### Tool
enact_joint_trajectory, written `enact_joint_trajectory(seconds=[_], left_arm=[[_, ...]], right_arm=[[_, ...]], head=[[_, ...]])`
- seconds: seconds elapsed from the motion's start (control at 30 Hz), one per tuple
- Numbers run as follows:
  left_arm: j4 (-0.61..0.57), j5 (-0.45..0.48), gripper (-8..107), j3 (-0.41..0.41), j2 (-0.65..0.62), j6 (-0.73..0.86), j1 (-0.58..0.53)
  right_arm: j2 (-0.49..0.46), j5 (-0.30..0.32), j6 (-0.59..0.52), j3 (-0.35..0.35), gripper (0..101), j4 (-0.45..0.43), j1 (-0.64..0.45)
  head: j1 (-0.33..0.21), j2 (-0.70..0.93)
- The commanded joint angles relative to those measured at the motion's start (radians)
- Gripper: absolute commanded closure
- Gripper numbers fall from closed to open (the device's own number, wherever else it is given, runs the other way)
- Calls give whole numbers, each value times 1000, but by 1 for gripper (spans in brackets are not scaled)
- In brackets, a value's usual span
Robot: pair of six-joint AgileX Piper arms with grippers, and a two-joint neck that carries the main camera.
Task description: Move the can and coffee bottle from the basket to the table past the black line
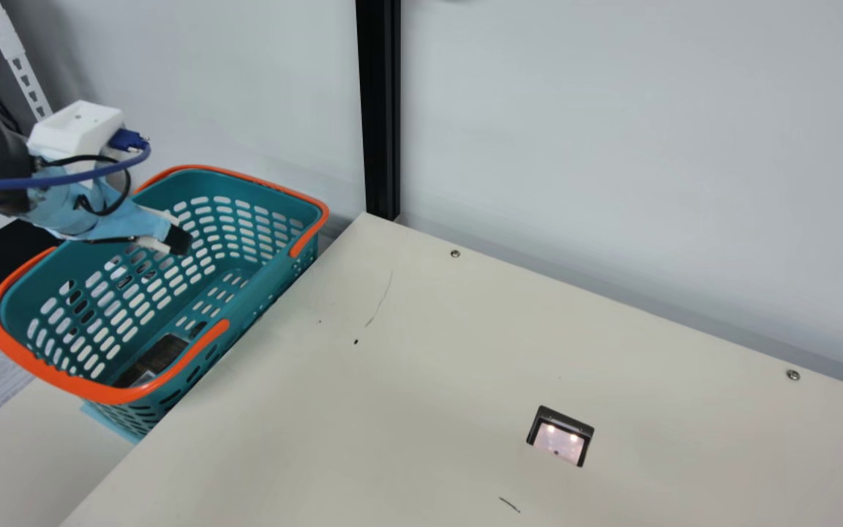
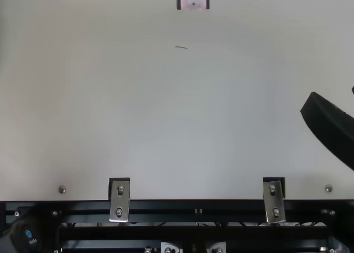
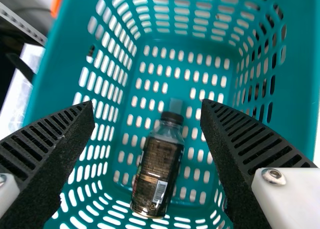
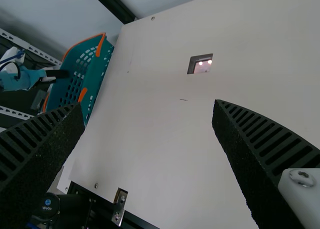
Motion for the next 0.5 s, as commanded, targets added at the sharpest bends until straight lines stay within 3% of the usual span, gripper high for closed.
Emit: enact_joint_trajectory(seconds=[0.0, 0.23, 0.47], left_arm=[[8, 48, 9, -36, 52, 4, 3], [49, 121, 9, -103, 153, 25, -2], [108, 135, 9, -116, 224, 46, -17]], right_arm=[[0, 0, 0, 0, 0, 0, 0], [0, 0, 0, 0, 0, 0, 0], [0, 0, 0, 0, 0, 0, 0]], head=[[-21, 15], [-21, 15], [-21, 15]])
